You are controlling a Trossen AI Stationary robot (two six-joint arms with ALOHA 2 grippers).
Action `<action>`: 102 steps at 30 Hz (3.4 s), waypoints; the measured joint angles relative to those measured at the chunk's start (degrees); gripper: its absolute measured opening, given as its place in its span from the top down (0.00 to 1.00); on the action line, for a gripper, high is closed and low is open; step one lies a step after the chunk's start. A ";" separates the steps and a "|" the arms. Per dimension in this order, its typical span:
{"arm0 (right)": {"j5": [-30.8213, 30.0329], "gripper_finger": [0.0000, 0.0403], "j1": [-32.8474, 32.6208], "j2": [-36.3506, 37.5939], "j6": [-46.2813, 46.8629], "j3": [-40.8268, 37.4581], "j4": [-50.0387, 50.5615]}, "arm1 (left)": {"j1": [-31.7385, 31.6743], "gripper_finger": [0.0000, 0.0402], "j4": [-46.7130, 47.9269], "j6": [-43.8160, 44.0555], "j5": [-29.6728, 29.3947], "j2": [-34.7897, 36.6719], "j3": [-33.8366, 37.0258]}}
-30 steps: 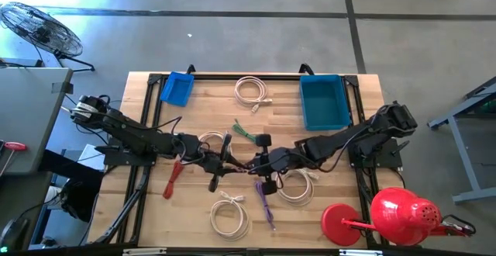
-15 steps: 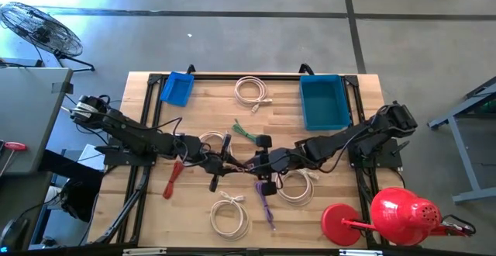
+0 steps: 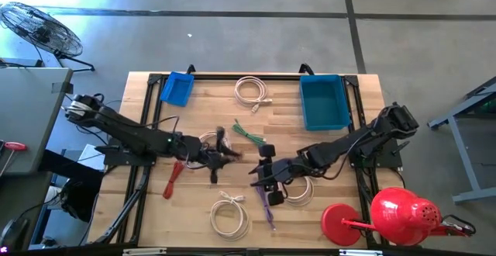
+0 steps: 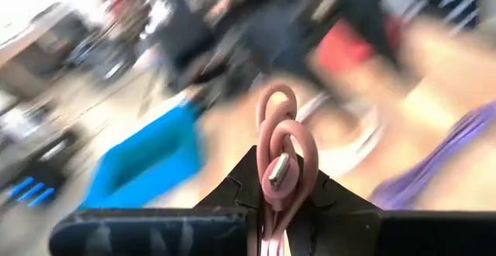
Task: Pick & Place USB Port
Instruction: Put the pink USB cable into the left blue bin
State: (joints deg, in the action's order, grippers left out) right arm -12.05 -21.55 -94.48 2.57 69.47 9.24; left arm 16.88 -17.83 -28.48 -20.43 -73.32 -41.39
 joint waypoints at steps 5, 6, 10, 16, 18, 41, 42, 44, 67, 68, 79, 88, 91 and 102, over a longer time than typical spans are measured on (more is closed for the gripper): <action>-0.28 0.63 -0.88 0.04 0.01 0.00 1.11 | 0.00 0.94 19.62 -3.01 -22.06 6.81 0.00; -0.50 0.63 -1.00 0.04 0.02 0.00 1.17 | -0.03 0.94 23.18 -2.94 -26.49 8.03 0.01; -1.87 0.63 -1.02 0.07 0.02 0.00 1.78 | -1.73 0.93 33.87 -2.85 -36.89 12.80 0.02; -1.94 0.63 -0.95 0.07 0.21 0.00 1.50 | -12.22 0.96 45.60 0.64 -36.72 19.44 0.02; -1.93 0.63 -0.95 0.07 0.20 0.00 1.32 | -17.21 0.96 48.82 2.55 -35.40 21.65 0.04; -1.95 0.63 -0.95 0.09 0.17 0.00 2.39 | -64.98 0.96 40.59 9.45 2.80 16.64 0.03; -1.93 0.63 -0.95 0.09 0.17 0.00 2.42 | -65.40 0.96 40.11 9.54 3.35 15.86 0.03; -1.93 0.63 -0.95 0.09 0.17 0.00 2.44 | -66.11 0.96 39.79 9.76 3.34 14.16 0.02; -1.93 0.63 -0.95 0.09 2.08 0.00 5.22 | -68.03 0.95 44.24 9.45 -3.71 4.83 0.02; -1.93 0.63 -0.95 0.09 2.07 0.00 5.22 | -67.98 0.95 44.36 9.43 -3.67 4.81 0.02; -1.93 0.63 -0.95 0.09 2.08 0.00 5.13 | -68.00 0.93 46.54 9.30 -3.08 4.79 0.02; -1.39 0.63 -0.95 0.09 2.08 0.00 5.13 | -68.00 0.88 46.50 9.32 -2.99 4.79 0.02; -1.26 0.63 -0.99 0.09 2.01 0.00 5.15 | -68.00 0.88 46.78 9.43 -2.93 4.79 0.02; -1.23 0.63 -0.99 0.09 1.97 0.00 5.15 | -67.89 0.85 46.18 6.28 -2.94 4.77 1.05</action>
State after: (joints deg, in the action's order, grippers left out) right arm -13.28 -22.55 -94.39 4.54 69.47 14.39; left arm -51.00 28.35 -22.20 -23.37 -68.55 -40.34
